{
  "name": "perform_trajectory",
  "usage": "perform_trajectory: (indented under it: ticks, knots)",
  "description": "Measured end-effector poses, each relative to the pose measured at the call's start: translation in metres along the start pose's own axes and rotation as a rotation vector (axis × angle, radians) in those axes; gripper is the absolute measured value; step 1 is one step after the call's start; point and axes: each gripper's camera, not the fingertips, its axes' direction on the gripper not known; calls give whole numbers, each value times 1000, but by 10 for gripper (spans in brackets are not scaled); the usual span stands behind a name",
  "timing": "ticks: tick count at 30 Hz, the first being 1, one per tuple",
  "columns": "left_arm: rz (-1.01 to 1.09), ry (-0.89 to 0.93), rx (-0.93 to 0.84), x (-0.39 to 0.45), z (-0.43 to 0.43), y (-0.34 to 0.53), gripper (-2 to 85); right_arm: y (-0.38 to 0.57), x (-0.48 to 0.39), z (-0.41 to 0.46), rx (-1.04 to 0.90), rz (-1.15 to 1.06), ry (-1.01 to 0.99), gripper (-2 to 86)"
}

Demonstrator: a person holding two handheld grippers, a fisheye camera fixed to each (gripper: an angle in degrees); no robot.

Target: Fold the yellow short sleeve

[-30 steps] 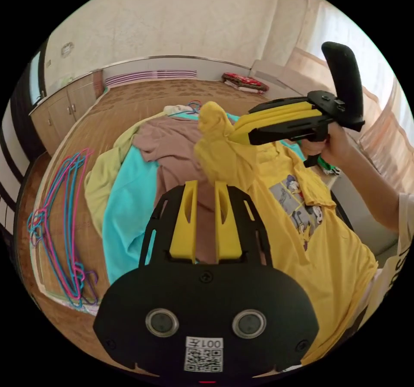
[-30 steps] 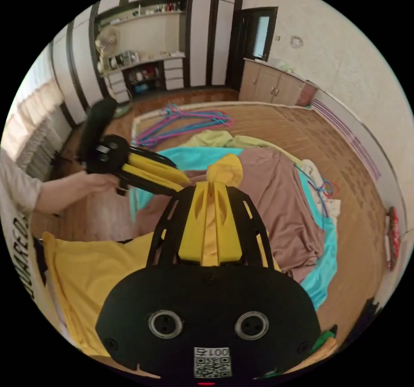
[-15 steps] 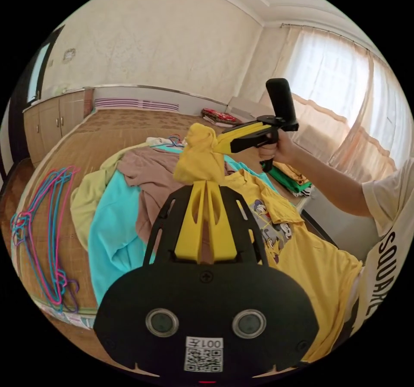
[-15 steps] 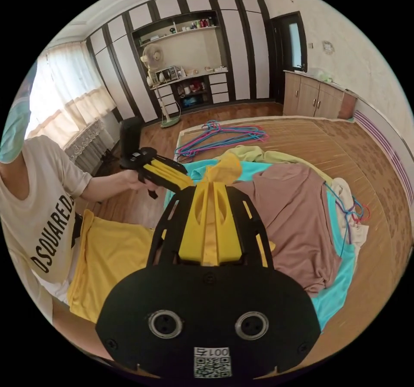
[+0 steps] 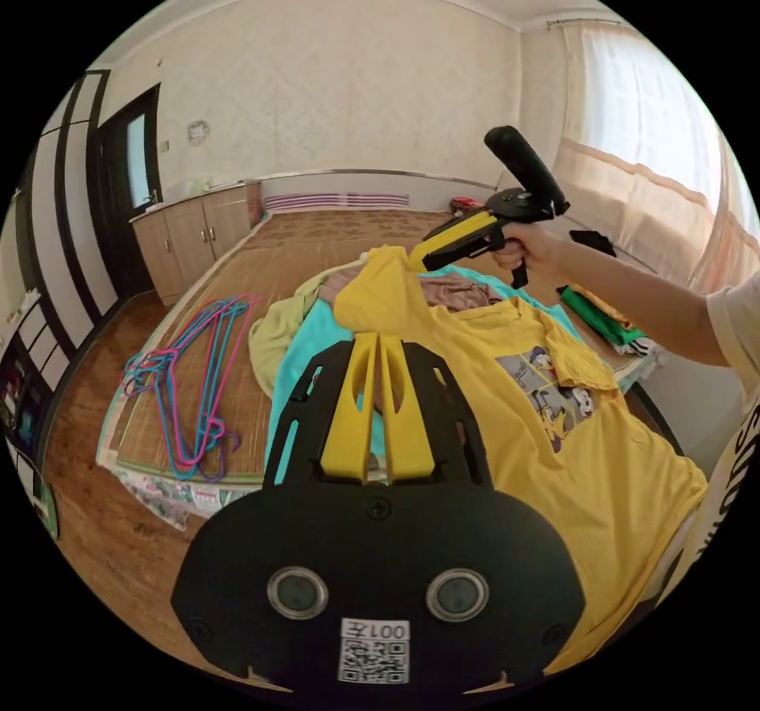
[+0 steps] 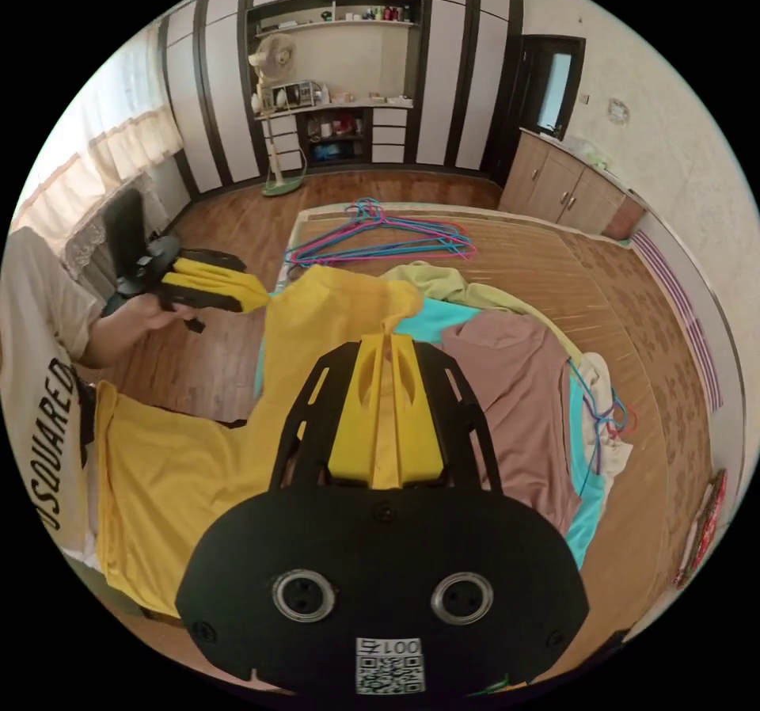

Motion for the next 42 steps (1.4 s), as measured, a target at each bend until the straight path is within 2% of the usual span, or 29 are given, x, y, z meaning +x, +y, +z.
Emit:
perform_trajectory:
  ticks: [4,7,14,20,23,25,28,30,34,37,42]
  knots:
    - [-50,-63,-101,1,16,20,-9,-22,5,31,-55,27,12,3]
    - [-114,-88,-147,-3,27,37,-9,-39,7,56,-83,64,146,5]
    - [-228,-29,-244,-21,49,60,7,-62,15,91,-126,29,-151,32]
    - [-345,137,-160,-32,56,73,45,-85,13,129,-282,-16,-202,71]
    - [-288,109,-169,-19,71,73,32,-93,10,160,-379,-9,-190,74]
    - [-266,86,-165,-9,78,74,12,-93,6,170,-397,-32,-201,43]
    - [-227,2,-134,10,70,73,-5,-94,-3,155,-328,-88,-154,30]
    - [-183,-55,-76,24,55,72,-8,-94,-3,122,-217,-100,-94,27]
    - [-69,-44,-35,46,44,65,-10,-81,6,60,-37,-78,-95,23]
    - [77,-19,5,77,37,60,-10,-49,8,14,44,-66,-79,10]
    - [499,-15,-18,164,40,64,-9,39,-8,-40,24,-5,-31,14]
